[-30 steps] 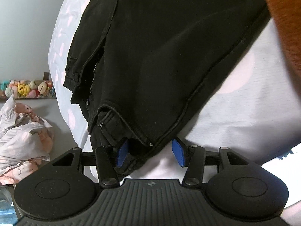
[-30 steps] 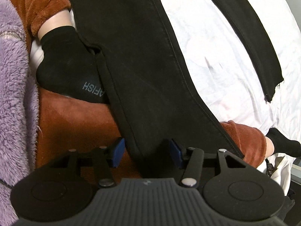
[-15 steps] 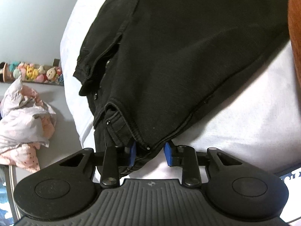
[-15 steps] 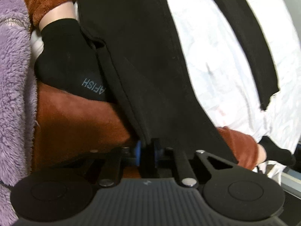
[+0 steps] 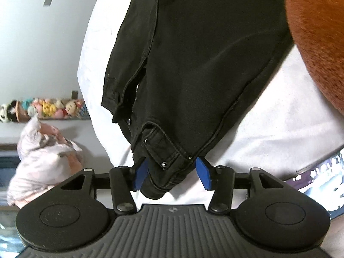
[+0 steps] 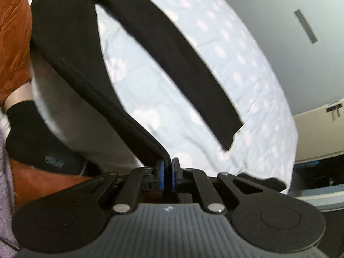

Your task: Fold clothes

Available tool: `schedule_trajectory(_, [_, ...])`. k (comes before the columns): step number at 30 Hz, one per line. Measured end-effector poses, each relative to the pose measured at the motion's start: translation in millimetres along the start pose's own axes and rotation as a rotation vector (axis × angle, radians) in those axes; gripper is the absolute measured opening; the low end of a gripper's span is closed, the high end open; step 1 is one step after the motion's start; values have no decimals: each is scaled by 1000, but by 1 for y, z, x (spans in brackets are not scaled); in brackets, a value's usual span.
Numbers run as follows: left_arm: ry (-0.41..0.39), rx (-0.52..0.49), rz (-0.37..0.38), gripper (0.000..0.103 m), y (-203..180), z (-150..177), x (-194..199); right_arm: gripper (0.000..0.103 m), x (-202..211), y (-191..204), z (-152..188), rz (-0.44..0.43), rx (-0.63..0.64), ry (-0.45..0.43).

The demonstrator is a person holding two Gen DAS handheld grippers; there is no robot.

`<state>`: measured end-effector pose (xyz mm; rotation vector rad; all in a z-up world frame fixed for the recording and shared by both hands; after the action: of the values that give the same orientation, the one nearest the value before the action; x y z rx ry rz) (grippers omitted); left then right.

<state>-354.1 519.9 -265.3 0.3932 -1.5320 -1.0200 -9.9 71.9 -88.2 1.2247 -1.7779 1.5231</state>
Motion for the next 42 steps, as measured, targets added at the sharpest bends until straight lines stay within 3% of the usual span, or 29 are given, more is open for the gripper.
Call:
schedule_trajectory(5, [-25, -147, 0, 63, -24, -5, -3, 7, 4, -17, -14, 48, -26, -49])
schedule_trajectory(13, [-57, -287, -103, 63, -43, -10, -33, 6, 1, -33, -17, 129, -93, -58])
schedule_trajectory(16, [-65, -291, -162, 40, -42, -13, -38, 6, 0, -31, -18, 129, -99, -55])
schedule_trajectory(17, [-64, -258, -159, 30, -38, -13, -38, 7, -1, -31, -17, 129, -97, -53])
schedule_trajectory(20, [-60, -124, -165, 25, -19, -15, -32, 7, -5, -30, -15, 131, -93, -46])
schedule_trajectory(29, [-60, 349, -156, 22, 77, -35, 1, 7, -32, -48, 4, 169, -165, -25])
schedule_trajectory(37, [-19, 488, -130, 22, 134, -60, 27, 7, -60, -94, -6, 227, -237, -65])
schedule_trajectory(42, [38, 516, -123, 22, 166, -79, 16, 7, -93, -140, -28, 248, -264, -78])
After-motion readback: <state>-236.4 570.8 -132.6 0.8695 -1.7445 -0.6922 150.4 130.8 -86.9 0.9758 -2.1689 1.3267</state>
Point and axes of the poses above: each gripper's, at about its wrist camera, not at the fingertips, and x roughly against the way its jaws point, y to its left, z to its underside, the point moved 8 cm from there along -x, roughly the way its jaws point, and after that the axes turned 2 degrees about -z, right-handed, at the moved point
